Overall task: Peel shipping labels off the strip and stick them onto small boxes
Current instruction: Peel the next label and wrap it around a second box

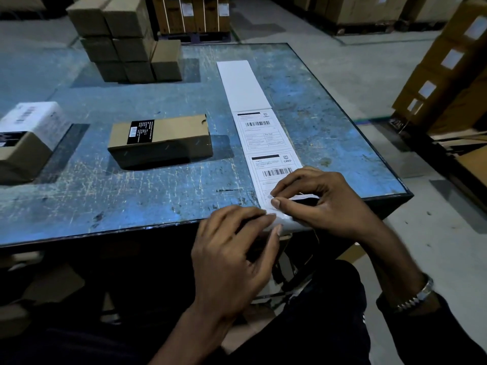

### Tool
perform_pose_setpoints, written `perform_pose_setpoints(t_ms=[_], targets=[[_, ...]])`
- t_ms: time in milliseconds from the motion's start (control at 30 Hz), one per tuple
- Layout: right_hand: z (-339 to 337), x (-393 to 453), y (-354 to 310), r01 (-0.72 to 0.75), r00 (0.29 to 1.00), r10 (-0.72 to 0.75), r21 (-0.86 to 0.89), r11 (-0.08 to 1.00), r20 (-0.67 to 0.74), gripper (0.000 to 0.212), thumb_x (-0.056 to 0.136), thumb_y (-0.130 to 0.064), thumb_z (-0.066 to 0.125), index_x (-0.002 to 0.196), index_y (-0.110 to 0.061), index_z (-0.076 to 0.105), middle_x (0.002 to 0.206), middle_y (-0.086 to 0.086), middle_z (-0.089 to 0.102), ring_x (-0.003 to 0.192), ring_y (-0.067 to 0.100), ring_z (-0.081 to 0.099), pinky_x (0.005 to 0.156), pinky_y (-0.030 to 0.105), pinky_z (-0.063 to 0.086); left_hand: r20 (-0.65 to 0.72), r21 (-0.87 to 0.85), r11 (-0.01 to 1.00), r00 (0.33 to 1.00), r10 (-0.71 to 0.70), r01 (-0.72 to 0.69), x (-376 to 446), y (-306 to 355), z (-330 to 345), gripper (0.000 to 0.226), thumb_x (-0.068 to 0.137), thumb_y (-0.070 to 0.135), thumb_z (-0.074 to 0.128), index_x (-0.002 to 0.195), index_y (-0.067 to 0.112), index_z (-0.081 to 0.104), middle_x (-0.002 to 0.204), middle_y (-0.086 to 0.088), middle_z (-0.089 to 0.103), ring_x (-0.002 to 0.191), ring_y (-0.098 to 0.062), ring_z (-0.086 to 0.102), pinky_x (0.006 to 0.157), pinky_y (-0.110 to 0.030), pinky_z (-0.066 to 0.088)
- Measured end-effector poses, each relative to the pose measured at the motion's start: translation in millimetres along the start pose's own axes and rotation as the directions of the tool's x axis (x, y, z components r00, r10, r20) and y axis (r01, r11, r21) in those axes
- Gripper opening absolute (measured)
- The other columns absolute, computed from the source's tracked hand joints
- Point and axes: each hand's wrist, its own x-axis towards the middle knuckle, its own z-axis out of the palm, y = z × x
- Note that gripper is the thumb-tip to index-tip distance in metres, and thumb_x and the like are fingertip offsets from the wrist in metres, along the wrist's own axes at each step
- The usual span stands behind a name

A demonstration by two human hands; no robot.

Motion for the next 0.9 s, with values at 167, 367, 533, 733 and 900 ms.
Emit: perform_pose_setpoints(t_ms=[167, 367, 533, 733, 900], targets=[[-7, 3, -2, -0.084, 0.996, 0.083, 0.084, 0.993, 0.013, 0.008, 0.093, -0.012, 0.084, 0.085, -0.015, 0.083, 0.087, -0.007, 0.079, 0.081, 0.002, 0.073, 0.075, 0.016, 0.051, 0.026, 0.076, 0.984, 0.987, 0.160, -0.161, 2, -9, 10, 0.011, 0.098, 0.023, 0.075, 0.102, 0.016, 0.083, 0.105, 0.002, 0.077, 0.102, -0.024, 0.071, 0.092, -0.038, 0.052], [-29, 18, 1, -0.258, 0.961, 0.269, 0.145, 0.955, -0.063, 0.013, 0.097, -0.014, 0.080, 0.084, -0.010, 0.081, 0.055, -0.013, 0.065, 0.047, -0.003, 0.053, 0.051, 0.009, 0.038, 0.015, 0.100, 0.972, 0.977, 0.212, -0.212, 7, -9, 10, 0.011, 0.097, 0.021, 0.076, 0.091, 0.014, 0.083, 0.094, 0.002, 0.077, 0.097, -0.025, 0.073, 0.096, -0.040, 0.053], [-35, 30, 2, -0.298, 0.950, 0.304, 0.084, 0.951, -0.072, 0.015, 0.094, -0.022, 0.083, 0.080, -0.018, 0.083, 0.072, -0.003, 0.078, 0.061, 0.000, 0.062, 0.059, 0.018, 0.047, 0.060, 0.051, 0.973, 0.973, 0.224, -0.227, 26, -11, 13, 0.011, 0.096, 0.018, 0.075, 0.091, 0.012, 0.082, 0.084, -0.004, 0.074, 0.085, -0.025, 0.073, 0.106, -0.040, 0.053], [-37, 37, 10, -0.302, 0.945, 0.312, 0.105, 0.948, -0.094, 0.014, 0.094, -0.024, 0.083, 0.082, -0.017, 0.084, 0.079, 0.005, 0.081, 0.070, 0.009, 0.068, 0.069, 0.030, 0.054, 0.165, 0.074, 0.970, 0.962, 0.219, -0.233, 41, -25, 23, 0.010, 0.096, 0.018, 0.076, 0.104, 0.014, 0.081, 0.101, -0.003, 0.071, 0.093, -0.028, 0.065, 0.085, -0.042, 0.050], [-42, 45, 18, -0.308, 0.943, 0.317, 0.091, 0.947, -0.105, 0.013, 0.094, -0.024, 0.083, 0.082, -0.018, 0.084, 0.084, -0.003, 0.082, 0.077, 0.005, 0.071, 0.076, 0.032, 0.057, 0.149, -0.021, 0.988, 0.976, 0.157, -0.156, 35, -28, 27, 0.012, 0.096, 0.020, 0.074, 0.102, 0.014, 0.082, 0.114, 0.001, 0.078, 0.113, -0.019, 0.072, 0.112, -0.042, 0.048]])
